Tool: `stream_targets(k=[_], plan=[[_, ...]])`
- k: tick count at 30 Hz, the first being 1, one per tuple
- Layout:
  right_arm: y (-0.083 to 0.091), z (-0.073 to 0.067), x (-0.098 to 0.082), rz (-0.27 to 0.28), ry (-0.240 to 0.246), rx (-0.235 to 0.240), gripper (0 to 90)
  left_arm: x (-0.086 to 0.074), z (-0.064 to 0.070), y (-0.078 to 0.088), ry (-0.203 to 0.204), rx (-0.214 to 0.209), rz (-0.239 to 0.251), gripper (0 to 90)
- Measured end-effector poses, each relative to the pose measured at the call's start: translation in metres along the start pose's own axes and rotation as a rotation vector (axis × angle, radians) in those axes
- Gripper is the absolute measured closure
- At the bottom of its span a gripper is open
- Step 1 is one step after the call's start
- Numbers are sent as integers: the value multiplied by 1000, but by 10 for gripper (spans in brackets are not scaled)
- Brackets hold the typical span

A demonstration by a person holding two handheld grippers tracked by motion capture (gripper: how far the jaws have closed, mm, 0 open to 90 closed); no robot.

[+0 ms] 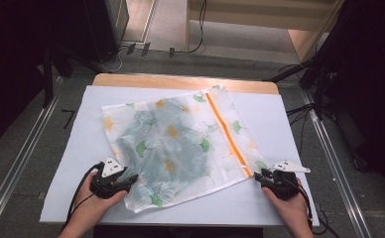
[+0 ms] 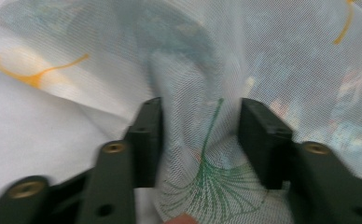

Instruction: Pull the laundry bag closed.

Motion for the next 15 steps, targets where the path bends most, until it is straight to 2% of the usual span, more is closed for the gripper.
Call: stream_targets(k=[6, 8, 12, 13, 15], plan=[[0, -2, 0, -13, 18, 16, 900, 2, -5, 1, 15, -46, 3, 816], [0, -4, -1, -17, 29, 20, 900, 1, -7, 2, 21, -57, 7, 853], [1, -7, -2, -17, 56, 35, 900, 1, -9, 4, 31, -73, 14, 865], [3, -7, 0, 6, 51, 29, 871, 1, -9, 4, 30, -73, 15, 865], [7, -3, 4, 58, 10, 31, 713, 1, -8, 4, 26, -75, 15, 864]])
Point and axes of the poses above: each handheld gripper's, and its own axes: y roughly backward along the jaws, x roughly out of its top, z roughly to its right, the point moved 7 cm from there along -y, roughly forward along the jaws, and after that the axes turned 12 degrees about -y, right-handed, at the moved point
